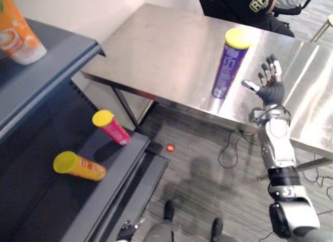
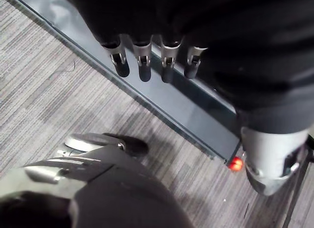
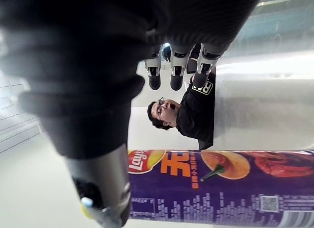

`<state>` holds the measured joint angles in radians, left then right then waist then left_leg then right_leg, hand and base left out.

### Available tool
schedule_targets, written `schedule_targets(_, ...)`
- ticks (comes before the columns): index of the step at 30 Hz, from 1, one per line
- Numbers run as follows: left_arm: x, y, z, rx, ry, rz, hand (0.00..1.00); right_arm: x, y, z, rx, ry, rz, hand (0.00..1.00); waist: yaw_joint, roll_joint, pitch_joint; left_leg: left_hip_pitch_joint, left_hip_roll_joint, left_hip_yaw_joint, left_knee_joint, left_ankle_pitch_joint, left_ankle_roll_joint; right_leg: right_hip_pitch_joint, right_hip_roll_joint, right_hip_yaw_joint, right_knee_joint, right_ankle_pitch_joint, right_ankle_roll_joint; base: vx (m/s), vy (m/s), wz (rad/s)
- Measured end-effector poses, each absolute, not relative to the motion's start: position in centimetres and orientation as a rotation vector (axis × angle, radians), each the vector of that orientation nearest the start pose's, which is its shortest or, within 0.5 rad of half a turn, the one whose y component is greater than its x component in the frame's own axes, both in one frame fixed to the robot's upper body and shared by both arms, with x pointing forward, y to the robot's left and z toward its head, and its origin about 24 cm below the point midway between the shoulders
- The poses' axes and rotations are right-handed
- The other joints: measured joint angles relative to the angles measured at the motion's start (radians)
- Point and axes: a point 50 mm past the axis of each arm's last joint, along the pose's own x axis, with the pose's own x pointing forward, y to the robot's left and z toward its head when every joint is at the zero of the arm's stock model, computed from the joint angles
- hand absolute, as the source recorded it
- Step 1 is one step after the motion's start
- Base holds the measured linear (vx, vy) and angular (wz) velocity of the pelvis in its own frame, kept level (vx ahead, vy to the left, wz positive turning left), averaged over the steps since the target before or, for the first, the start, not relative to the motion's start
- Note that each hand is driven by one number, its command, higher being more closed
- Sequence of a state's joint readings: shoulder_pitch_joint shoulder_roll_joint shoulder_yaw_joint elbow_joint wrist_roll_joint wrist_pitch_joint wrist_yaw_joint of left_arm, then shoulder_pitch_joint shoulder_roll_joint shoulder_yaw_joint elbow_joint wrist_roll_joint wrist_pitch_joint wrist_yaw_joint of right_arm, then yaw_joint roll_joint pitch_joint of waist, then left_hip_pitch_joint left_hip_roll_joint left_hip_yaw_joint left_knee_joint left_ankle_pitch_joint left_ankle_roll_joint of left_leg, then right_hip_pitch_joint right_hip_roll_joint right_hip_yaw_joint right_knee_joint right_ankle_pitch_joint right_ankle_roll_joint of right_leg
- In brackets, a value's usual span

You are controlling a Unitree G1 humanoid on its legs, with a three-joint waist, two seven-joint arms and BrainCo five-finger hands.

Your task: Put the gum and the chips on the shelf.

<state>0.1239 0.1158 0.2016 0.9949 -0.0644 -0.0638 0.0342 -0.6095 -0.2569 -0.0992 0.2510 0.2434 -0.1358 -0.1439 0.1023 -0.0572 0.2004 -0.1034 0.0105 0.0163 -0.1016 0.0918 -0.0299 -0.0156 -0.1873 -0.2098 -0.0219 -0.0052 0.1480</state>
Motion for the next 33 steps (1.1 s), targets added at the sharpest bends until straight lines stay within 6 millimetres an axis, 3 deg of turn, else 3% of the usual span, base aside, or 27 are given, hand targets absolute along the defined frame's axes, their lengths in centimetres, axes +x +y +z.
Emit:
schedule_targets(14,9.3,22.7,-15.2,-0.02,1.018,0.335,0.0,35.8,-18.5,21.7,0.077,-0.555,-0.127,0.0,0.015,-0.007,0.004,-0.02,0.023,-0.023,0.0,0.017,-0.013,-0.01,0.026,-0.014,0.002,-0.005,-0.01,0.0,-0.009,0.03)
schedule_targets(32,9.7,23.0,-15.0,-0.037,0.996,0.347,0.0,37.1,-18.2,23.3,0.07,-0.541,-0.124,0.0,0.043,-0.037,0.02,-0.059,0.02,-0.058,0.005,0.024,-0.014,-0.018,0.029,-0.055,-0.015,-0.005,-0.01,0.01,0.0,0.06)
schedule_targets(33,9.8,23.0,-15.0,-0.036,0.995,0.347,0.0,37.3,-18.1,23.3,0.069,-0.534,-0.123,1.0,0.043,-0.041,0.022,-0.063,0.02,-0.059,0.005,0.024,-0.014,-0.02,0.029,-0.057,-0.016,-0.005,-0.01,0.02,0.005,0.04)
